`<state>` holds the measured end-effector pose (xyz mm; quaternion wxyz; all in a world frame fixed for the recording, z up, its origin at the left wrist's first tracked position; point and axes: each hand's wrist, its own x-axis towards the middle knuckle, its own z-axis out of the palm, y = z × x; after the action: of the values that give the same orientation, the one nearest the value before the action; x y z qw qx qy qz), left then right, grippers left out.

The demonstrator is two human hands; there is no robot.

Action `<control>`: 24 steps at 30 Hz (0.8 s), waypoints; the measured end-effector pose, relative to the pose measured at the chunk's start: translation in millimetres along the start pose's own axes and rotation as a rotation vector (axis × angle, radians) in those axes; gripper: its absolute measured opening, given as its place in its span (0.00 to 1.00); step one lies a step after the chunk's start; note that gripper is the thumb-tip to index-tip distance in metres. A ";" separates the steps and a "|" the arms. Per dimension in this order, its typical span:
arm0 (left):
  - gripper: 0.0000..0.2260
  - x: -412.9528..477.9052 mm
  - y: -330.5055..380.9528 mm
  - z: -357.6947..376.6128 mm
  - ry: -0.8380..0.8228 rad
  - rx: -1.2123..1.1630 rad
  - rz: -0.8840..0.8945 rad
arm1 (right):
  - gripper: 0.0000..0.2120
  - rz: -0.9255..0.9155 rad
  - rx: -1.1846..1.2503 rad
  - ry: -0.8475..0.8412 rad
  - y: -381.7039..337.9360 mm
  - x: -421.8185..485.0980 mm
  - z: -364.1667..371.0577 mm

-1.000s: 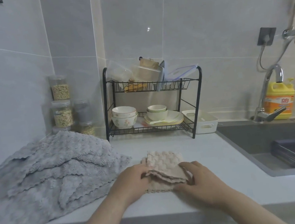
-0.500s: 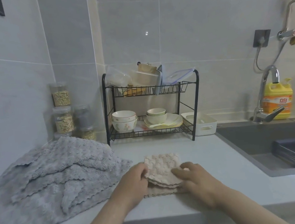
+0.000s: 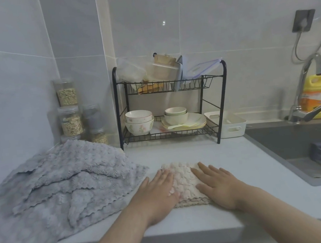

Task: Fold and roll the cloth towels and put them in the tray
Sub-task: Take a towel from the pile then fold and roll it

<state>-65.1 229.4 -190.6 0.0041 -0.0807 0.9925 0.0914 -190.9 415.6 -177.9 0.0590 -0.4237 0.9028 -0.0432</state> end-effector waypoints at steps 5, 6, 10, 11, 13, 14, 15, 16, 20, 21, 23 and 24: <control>0.31 -6.3 7.3 -3.5 0.059 -0.062 -0.014 | 0.24 0.122 0.186 0.256 0.6 -3.9 -0.9; 0.31 -7.3 9.6 -6.0 0.094 -0.127 -0.020 | 0.22 0.104 0.176 0.286 -0.3 -5.8 -1.7; 0.37 7.6 17.8 -32.1 0.328 -0.346 -0.005 | 0.13 -0.067 0.346 0.389 0.6 -12.3 0.1; 0.40 16.6 20.4 -41.1 0.295 -0.334 -0.004 | 0.18 -0.134 0.357 0.444 0.8 -14.6 0.8; 0.36 31.7 29.1 -57.8 0.151 -0.431 0.019 | 0.23 -0.200 0.396 0.537 2.7 -16.4 2.8; 0.25 37.1 34.2 -62.1 0.095 -0.536 0.037 | 0.24 -0.180 0.438 0.572 3.6 -17.3 3.0; 0.14 41.0 37.1 -62.9 0.085 -0.647 0.033 | 0.24 -0.128 0.531 0.608 4.5 -18.1 3.1; 0.08 44.2 37.7 -62.4 0.095 -0.766 0.004 | 0.22 -0.030 0.684 0.619 5.8 -18.1 0.8; 0.07 40.4 38.7 -42.5 0.205 -1.360 -0.109 | 0.21 0.168 1.328 0.373 19.6 -14.0 -6.6; 0.07 37.2 39.6 -36.2 0.213 -1.457 -0.131 | 0.20 0.150 1.353 0.316 20.1 -13.3 -5.0; 0.10 33.7 39.6 -26.8 0.228 -1.539 -0.159 | 0.14 0.137 1.334 0.309 15.8 -14.9 -6.6; 0.11 33.4 38.7 -24.0 0.222 -1.561 -0.154 | 0.10 0.125 1.329 0.339 14.4 -17.1 -9.4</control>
<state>-104.1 257.2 -160.8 -0.1464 -0.1372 0.6278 0.7521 -192.3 438.2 -169.2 0.1665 -0.2323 0.7042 -0.6500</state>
